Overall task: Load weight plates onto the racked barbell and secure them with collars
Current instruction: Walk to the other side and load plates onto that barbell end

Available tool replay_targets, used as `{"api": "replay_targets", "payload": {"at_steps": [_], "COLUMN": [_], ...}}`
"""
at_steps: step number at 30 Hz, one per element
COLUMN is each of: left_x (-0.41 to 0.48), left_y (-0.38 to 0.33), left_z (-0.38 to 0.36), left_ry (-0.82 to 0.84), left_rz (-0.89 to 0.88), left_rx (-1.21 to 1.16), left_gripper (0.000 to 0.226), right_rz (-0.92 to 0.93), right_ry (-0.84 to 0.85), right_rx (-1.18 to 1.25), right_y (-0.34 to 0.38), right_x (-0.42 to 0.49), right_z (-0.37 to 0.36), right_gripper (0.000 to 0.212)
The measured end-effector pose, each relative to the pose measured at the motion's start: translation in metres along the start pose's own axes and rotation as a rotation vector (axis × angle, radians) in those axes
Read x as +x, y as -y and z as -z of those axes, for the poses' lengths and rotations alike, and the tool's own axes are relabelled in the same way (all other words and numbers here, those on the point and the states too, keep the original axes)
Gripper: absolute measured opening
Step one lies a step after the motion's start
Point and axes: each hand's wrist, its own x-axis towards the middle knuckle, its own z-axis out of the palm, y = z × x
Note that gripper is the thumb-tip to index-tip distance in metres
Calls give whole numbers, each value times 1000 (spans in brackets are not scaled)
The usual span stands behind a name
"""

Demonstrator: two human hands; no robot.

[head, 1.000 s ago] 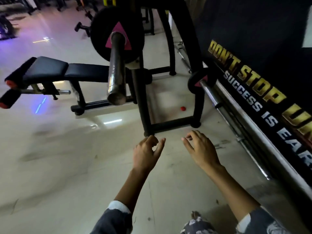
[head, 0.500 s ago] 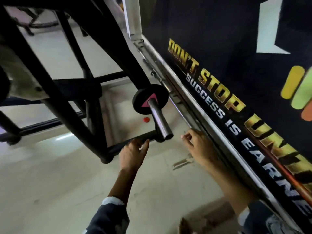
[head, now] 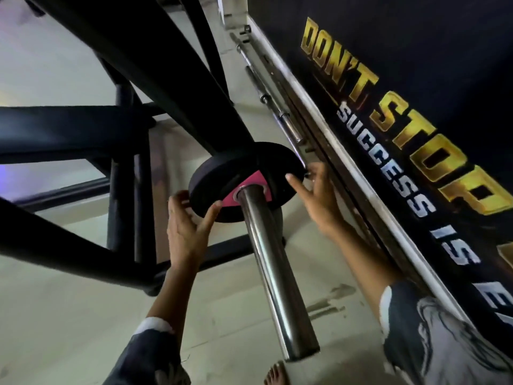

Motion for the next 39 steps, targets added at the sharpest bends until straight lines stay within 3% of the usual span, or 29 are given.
{"api": "replay_targets", "payload": {"at_steps": [3, 6, 8, 10, 17, 19, 22, 25, 30, 35, 39], "left_x": [26, 37, 35, 31, -19, -43, -99, -162, -256, -321, -362], "left_y": [-2, -12, -20, -26, -23, -17, -5, -15, -51, -97, -136], "left_z": [-13, -25, -31, -33, -30, -26, -12, 9, 59, 150, 244], "left_ry": [-10, -92, -150, -170, -202, -208, -223, -159, -147, -200, -332], "left_rz": [-66, -45, -27, -15, -7, -13, -61, -11, 28, -5, -66], "left_rx": [-193, -426, -492, -515, -663, -664, -631, -548, -521, -533, -533], "left_gripper": [54, 27, 16, 39, 45, 38, 7, 4, 32, 33, 26], "right_rz": [1, 68, 75, 70, 191, 176, 170, 128, 71, 156, 235], "right_ry": [7, -93, -139, -178, -289, -313, -361, -330, -373, -345, -268], "right_rx": [259, 393, 469, 517, 578, 579, 545, 492, 433, 448, 473], "right_y": [-12, -17, -17, -16, -21, -24, -34, -37, -11, 70, 148], "right_x": [25, 36, 34, 31, -23, -48, -105, -170, -273, -353, -408], "right_z": [-20, -31, -37, -39, -26, -21, -3, 26, 72, 100, 96], "right_gripper": [30, 29, 43, 53, 45, 55, 71, 71, 74, 81, 68]}}
